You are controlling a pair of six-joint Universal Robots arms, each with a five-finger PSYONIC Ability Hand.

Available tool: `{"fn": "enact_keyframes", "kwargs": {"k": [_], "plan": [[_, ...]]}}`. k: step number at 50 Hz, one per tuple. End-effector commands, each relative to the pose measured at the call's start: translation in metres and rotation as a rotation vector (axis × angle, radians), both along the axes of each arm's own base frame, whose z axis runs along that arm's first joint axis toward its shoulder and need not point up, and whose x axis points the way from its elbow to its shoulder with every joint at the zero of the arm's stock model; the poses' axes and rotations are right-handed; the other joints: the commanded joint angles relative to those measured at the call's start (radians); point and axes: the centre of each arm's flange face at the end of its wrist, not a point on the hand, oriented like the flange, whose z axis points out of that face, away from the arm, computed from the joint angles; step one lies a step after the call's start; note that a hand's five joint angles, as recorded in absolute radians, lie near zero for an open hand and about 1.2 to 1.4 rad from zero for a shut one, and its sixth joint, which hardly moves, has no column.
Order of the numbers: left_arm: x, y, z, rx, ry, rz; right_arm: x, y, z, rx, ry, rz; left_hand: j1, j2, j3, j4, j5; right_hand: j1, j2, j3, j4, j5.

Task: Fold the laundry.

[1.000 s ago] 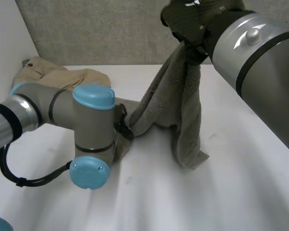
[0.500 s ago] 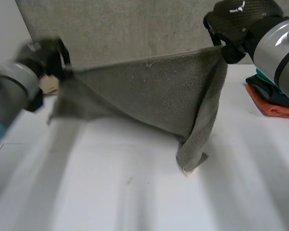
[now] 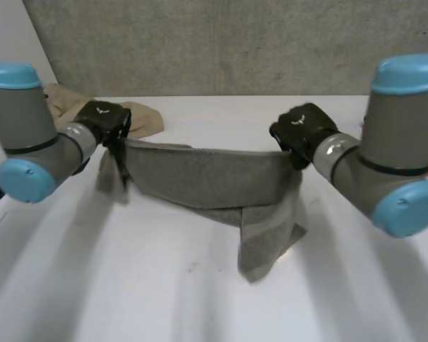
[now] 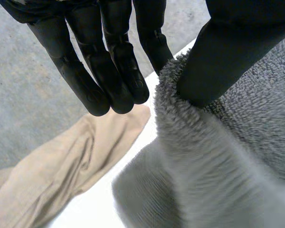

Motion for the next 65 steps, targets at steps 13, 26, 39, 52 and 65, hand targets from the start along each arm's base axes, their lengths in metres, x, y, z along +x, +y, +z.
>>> {"fn": "enact_keyframes", "kwargs": {"k": [13,26,39,52,65], "plan": [[-0.002,-0.019,0.217,-0.909,0.376,0.051,0.032,-0.055,0.159,-0.826,-0.503,-0.126,0.247,0.201,0.210,0.201,0.238,0.267,0.220,0.206,0.199,0.196],[0.025,0.000,0.086,-0.435,0.213,0.090,-0.001,-0.014,0.051,-0.369,-0.207,-0.078,0.247,0.201,0.210,0.201,0.238,0.267,0.220,0.206,0.199,0.196],[0.034,0.033,-0.069,-0.065,-0.095,-0.007,-0.018,0.058,-0.078,0.047,-0.002,0.021,0.247,0.201,0.210,0.201,0.238,0.267,0.220,0.206,0.199,0.196],[0.051,0.009,-0.082,-0.085,-0.269,0.084,-0.023,0.062,-0.086,0.088,0.038,0.009,-0.129,-0.174,-0.166,-0.174,-0.138,0.267,0.220,0.206,0.199,0.196],[0.066,0.000,-0.081,-0.097,-0.279,0.160,-0.028,0.045,-0.076,0.094,0.009,-0.042,-0.472,-0.517,-0.509,-0.517,-0.481,-0.024,-0.071,-0.085,-0.092,-0.095]]}}
